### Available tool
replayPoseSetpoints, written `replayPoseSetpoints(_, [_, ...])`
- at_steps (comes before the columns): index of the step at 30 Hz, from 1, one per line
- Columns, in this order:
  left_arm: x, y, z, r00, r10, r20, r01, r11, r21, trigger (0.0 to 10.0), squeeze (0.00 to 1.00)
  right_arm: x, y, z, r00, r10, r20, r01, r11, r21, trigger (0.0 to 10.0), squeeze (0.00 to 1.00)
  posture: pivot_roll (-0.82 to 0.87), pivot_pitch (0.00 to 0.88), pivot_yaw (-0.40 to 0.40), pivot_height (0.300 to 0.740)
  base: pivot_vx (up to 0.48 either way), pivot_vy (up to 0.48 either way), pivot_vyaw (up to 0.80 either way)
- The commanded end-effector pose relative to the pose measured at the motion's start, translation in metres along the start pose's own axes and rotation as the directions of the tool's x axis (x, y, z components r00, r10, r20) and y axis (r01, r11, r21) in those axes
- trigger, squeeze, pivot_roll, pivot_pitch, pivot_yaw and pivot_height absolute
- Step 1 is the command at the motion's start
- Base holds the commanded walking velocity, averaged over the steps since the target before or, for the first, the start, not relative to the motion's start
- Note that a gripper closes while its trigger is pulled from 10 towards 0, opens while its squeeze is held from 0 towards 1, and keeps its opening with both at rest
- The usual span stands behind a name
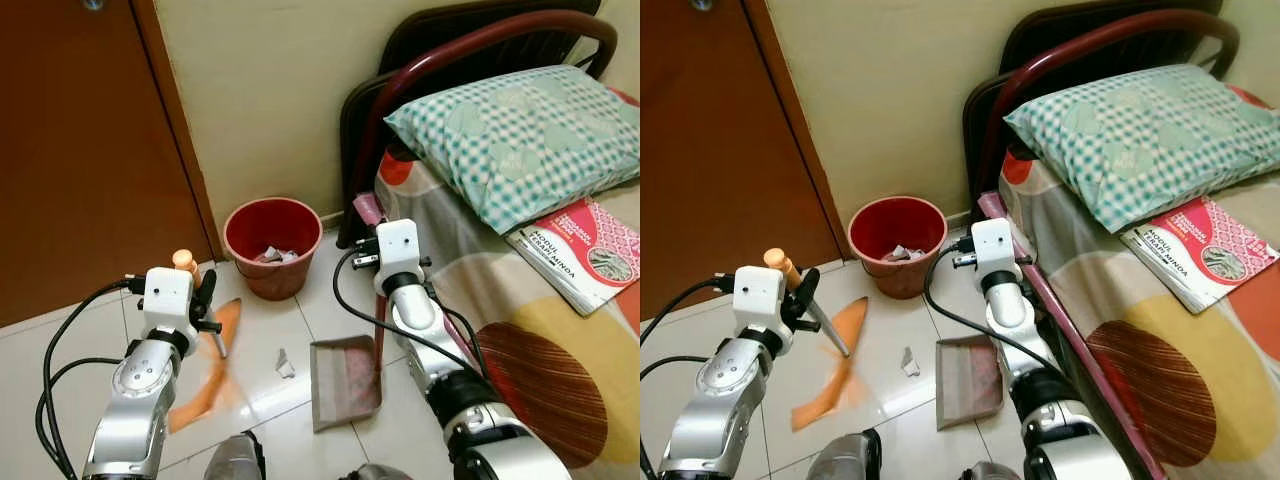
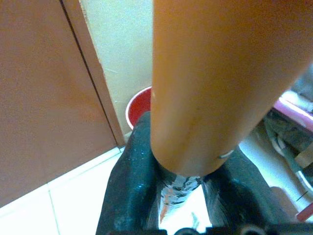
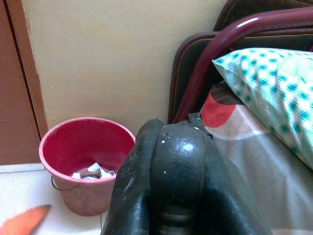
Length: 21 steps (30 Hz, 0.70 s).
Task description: Sweep floor
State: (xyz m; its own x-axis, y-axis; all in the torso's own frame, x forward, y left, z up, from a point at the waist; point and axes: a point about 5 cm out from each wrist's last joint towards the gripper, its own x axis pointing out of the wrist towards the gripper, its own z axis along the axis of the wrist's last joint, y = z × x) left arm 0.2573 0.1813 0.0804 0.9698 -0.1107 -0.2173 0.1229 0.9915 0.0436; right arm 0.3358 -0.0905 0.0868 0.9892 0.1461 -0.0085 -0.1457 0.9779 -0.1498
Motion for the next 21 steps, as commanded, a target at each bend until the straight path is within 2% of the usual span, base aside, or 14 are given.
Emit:
replayPoseSetpoints(1, [-0.002,-0.022,-0.019,0.990,-0.109,-0.090,0.093,0.982,-0.167,10.0,0.00,0.002,0.002,0.002,1.000,0.004,0.006,-0.004,1.000,0.012,10.0,0.00,0.22,0.129,-0.120,0.740,0.000,0.000,0.00])
replayPoseSetpoints(4, [-0.001,-0.027,-0.013,0.989,-0.128,-0.072,0.110,0.969,-0.220,10.0,0.00,0.002,0.006,-0.001,1.000,0.014,-0.008,-0.014,1.000,0.028,10.0,0.00,0.22,0.128,-0.122,0.740,0.000,0.000,0.00])
replayPoseSetpoints(5, [0.000,-0.032,-0.010,0.988,-0.145,-0.057,0.125,0.956,-0.265,10.0,0.00,0.002,0.008,-0.003,1.000,0.019,-0.025,-0.017,0.999,0.048,10.0,0.00,0.22,0.128,-0.122,0.740,0.000,0.000,0.00])
replayPoseSetpoints(10, [0.002,-0.041,-0.003,0.985,-0.171,-0.028,0.156,0.943,-0.295,10.0,0.00,0.003,0.011,-0.006,0.998,0.042,-0.048,-0.038,0.996,0.077,10.0,0.00,0.21,0.130,-0.120,0.740,0.000,0.000,0.00])
replayPoseSetpoints(12, [0.006,-0.049,0.005,0.981,-0.192,0.010,0.183,0.917,-0.356,10.0,0.00,0.005,0.010,-0.008,0.996,0.046,-0.070,-0.040,0.995,0.094,10.0,0.00,0.16,0.136,-0.135,0.740,0.000,0.000,0.00])
replayPoseSetpoints(16, [0.008,-0.058,0.016,0.978,-0.204,0.045,0.203,0.879,-0.432,10.0,0.00,0.007,0.012,-0.007,0.996,0.054,-0.072,-0.047,0.994,0.101,10.0,0.00,0.14,0.140,-0.135,0.740,0.000,0.000,0.00])
replayPoseSetpoints(17, [0.008,-0.058,0.016,0.978,-0.204,0.045,0.203,0.879,-0.432,10.0,0.00,0.007,0.012,-0.007,0.996,0.054,-0.072,-0.047,0.994,0.101,10.0,0.00,0.14,0.140,-0.135,0.740,0.000,0.000,0.00])
replayPoseSetpoints(18, [0.010,-0.061,0.019,0.975,-0.212,0.060,0.215,0.855,-0.471,10.0,0.00,0.007,0.014,-0.006,0.996,0.057,-0.073,-0.048,0.993,0.110,10.0,0.00,0.14,0.140,-0.135,0.740,0.000,0.000,0.00])
replayPoseSetpoints(21, [0.013,-0.066,0.026,0.970,-0.229,0.076,0.234,0.822,-0.518,10.0,0.00,0.008,0.017,-0.006,0.995,0.063,-0.074,-0.054,0.991,0.121,10.0,0.00,0.13,0.139,-0.124,0.740,0.000,0.000,0.00])
